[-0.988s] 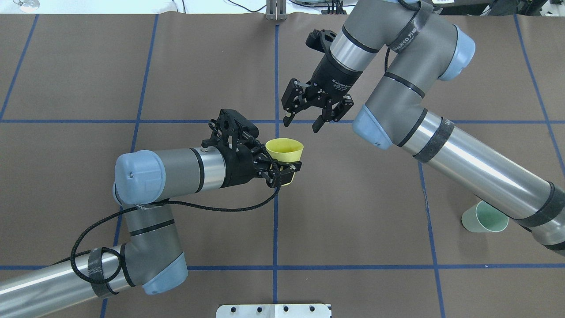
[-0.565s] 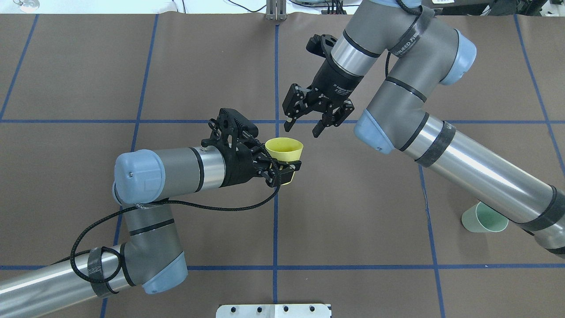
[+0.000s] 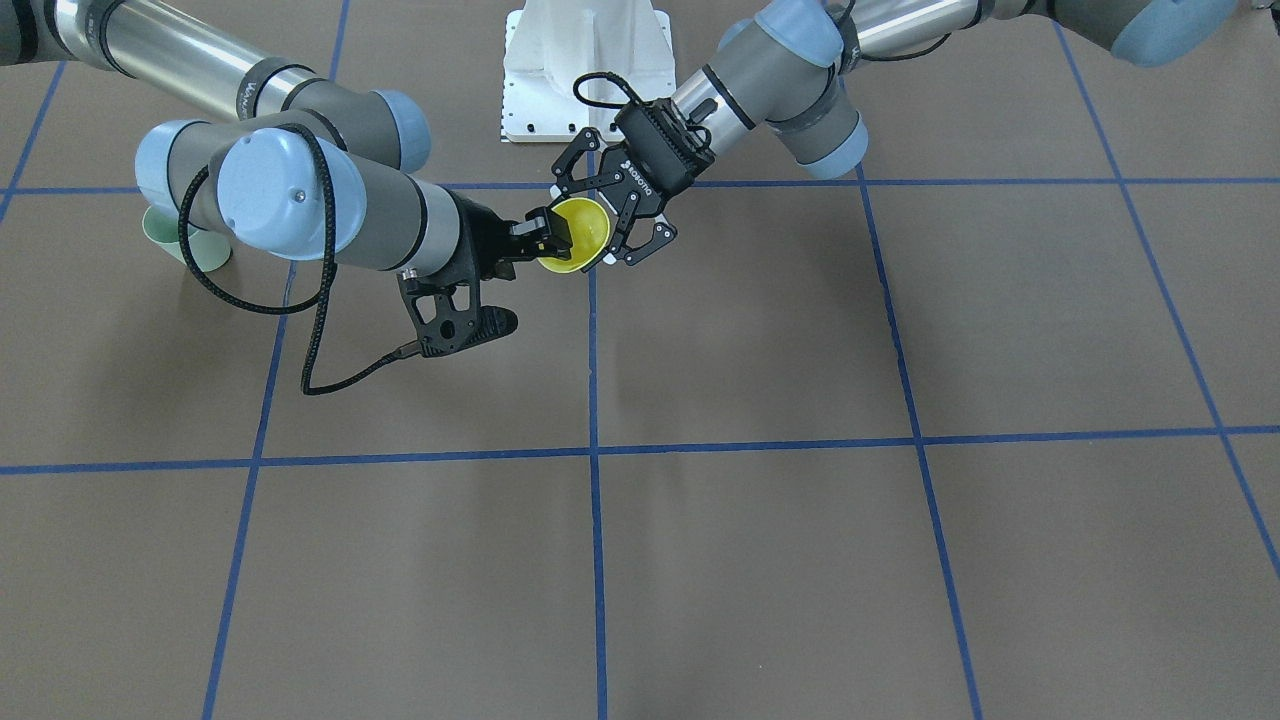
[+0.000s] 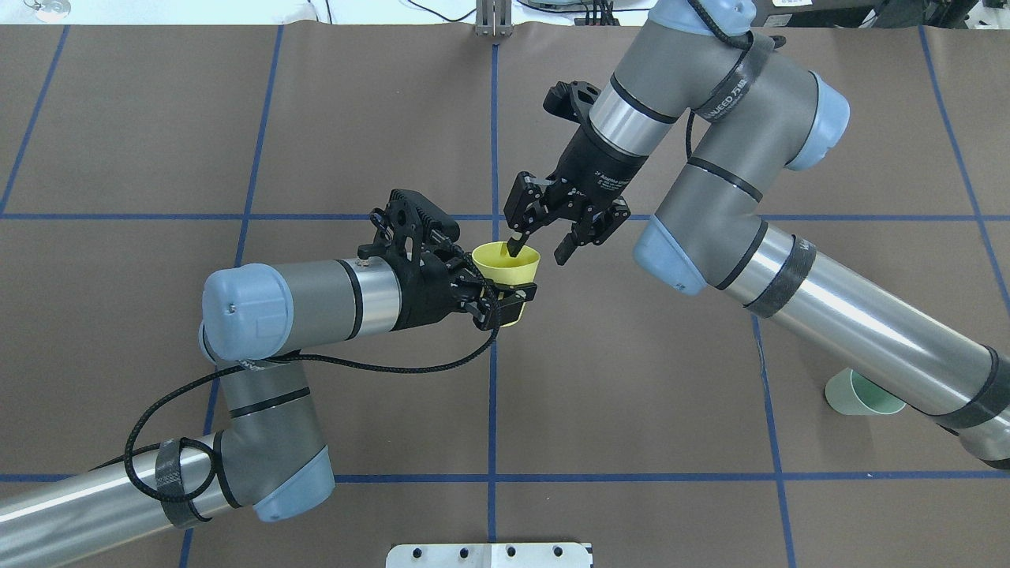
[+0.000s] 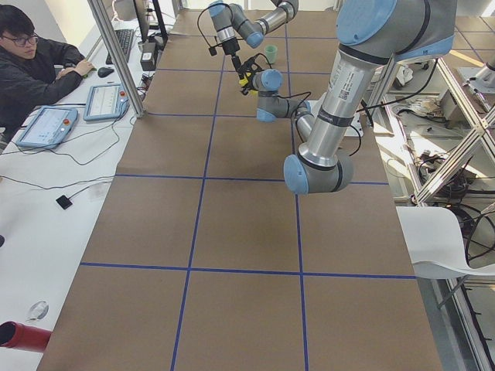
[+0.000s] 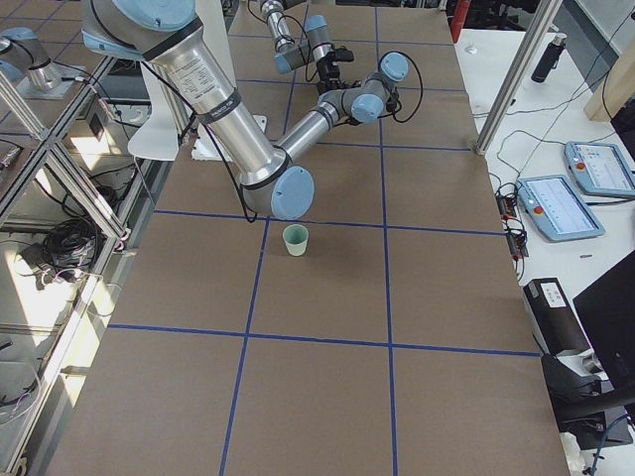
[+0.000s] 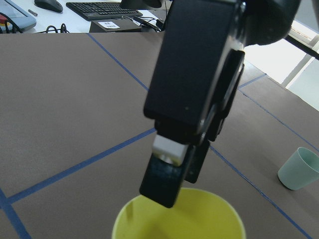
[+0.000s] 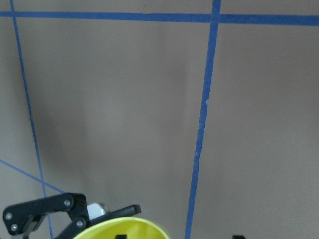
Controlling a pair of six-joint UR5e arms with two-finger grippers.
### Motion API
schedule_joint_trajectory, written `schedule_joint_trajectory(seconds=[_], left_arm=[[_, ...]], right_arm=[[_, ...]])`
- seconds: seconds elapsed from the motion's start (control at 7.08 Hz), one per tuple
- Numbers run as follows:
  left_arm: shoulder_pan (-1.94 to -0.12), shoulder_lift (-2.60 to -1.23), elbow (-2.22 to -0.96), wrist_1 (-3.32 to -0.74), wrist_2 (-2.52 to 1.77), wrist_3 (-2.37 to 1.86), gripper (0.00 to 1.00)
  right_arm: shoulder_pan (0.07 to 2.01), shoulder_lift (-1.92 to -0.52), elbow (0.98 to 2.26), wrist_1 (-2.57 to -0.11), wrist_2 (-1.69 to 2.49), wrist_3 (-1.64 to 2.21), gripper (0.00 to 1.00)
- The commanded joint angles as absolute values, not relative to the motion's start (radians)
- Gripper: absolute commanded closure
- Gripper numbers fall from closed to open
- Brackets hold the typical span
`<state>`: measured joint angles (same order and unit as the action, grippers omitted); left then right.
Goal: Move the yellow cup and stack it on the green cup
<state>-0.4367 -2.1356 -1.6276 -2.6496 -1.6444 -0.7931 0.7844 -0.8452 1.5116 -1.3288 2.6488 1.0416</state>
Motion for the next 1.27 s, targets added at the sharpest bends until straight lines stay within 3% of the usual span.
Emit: schedule_joint_trajectory(seconds=[0.0,0.14,0.42,0.85,0.99,1.13], left_arm=[[-0.437,-2.137,-1.628,-2.651,-1.643,-0.793,1.0],[-0.437,-2.137,-1.628,-2.651,-1.644,-0.792,1.0],[-0.439,-2.137,-1.629,-2.651,-1.643,-0.793,1.0],[-0.44,-2.137,-1.628,-2.651,-1.643,-0.795,1.0],[-0.44,-2.138,-1.629,-2.651,-1.643,-0.801,0.71],[-0.439,-2.141,-1.628,-2.651,-1.641,-0.817,0.01]], right_arm=[[0.766,-0.847,1.513,-1.328,2.648,1.042,0.37],[0.765,-0.847,1.513,-1.328,2.649,1.042,0.43],[0.765,-0.848,1.511,-1.328,2.649,1.04,0.7],[0.765,-0.851,1.512,-1.327,2.649,1.04,1.0],[0.765,-0.856,1.52,-1.325,2.649,1.04,1.0],[0.765,-0.871,1.534,-1.322,2.64,1.04,1.0]])
